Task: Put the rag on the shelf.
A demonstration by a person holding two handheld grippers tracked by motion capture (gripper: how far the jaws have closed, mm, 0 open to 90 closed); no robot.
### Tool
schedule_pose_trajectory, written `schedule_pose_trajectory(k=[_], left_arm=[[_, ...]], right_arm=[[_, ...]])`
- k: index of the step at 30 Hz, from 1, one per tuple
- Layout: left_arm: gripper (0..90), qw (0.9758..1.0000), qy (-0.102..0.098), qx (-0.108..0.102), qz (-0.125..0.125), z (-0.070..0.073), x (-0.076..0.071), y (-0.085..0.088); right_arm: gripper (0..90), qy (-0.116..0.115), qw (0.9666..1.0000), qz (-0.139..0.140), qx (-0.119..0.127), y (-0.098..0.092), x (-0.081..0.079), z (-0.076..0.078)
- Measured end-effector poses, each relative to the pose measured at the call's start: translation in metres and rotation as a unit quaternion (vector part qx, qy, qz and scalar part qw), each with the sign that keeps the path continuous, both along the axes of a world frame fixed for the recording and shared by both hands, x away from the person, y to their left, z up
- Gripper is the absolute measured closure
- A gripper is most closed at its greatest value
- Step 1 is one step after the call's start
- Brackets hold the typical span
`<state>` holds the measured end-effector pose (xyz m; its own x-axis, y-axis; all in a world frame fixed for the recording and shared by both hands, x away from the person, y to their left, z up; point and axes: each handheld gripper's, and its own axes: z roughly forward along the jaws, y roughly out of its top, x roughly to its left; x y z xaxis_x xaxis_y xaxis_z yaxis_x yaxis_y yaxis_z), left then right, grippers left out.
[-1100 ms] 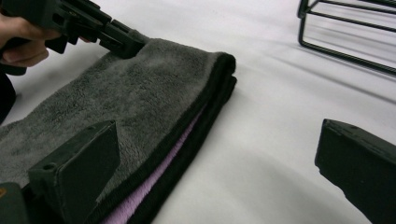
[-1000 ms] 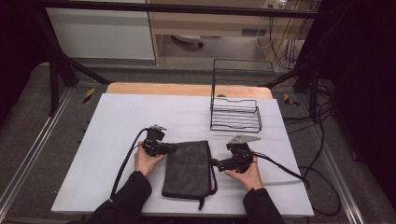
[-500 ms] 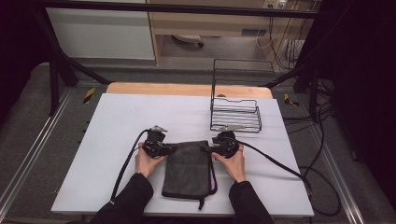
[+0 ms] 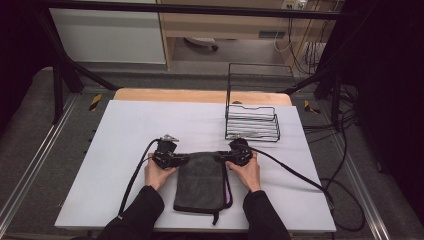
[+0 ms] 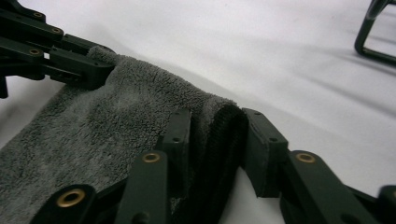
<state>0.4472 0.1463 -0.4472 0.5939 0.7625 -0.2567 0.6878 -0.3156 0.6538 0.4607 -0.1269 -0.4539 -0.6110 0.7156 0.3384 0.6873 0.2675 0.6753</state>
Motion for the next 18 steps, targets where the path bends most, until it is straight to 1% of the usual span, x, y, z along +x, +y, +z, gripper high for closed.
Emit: schedule_pose_trajectory(k=[5,8,11,12,14,15,18], left_arm=[[74.8,1.0000,0.005,-0.008,-0.001,0.000,0.002,0.002],[75.6,0.9997,0.014,-0.018,0.003,-0.001,0.003,0.003],[76.9,0.9996,0.016,-0.022,0.007,0.001,0.003,0.004],[77.4,0.9995,0.016,-0.025,0.006,0.002,0.002,0.005],[78.1,0.9994,0.010,-0.034,0.007,0.005,0.001,0.007],[78.3,0.9992,0.005,-0.040,0.006,0.007,0.000,0.009],[78.4,0.9987,-0.002,-0.051,0.007,0.012,-0.004,0.012]], right_arm=[[75.1,0.018,0.9998,-0.002,0.008,-0.001,0.001,0.001],[77.5,0.023,0.9997,-0.005,0.010,-0.001,0.001,0.002],[78.8,0.023,0.9996,-0.007,0.012,-0.001,0.000,0.003],[79.0,0.023,0.9996,-0.008,0.013,-0.002,0.000,0.004],[79.4,0.021,0.9996,-0.011,0.014,-0.002,-0.001,0.006],[79.6,0.015,0.9996,-0.012,0.020,-0.003,-0.004,0.009],[79.7,0.009,0.9995,-0.013,0.027,-0.004,-0.006,0.013]])
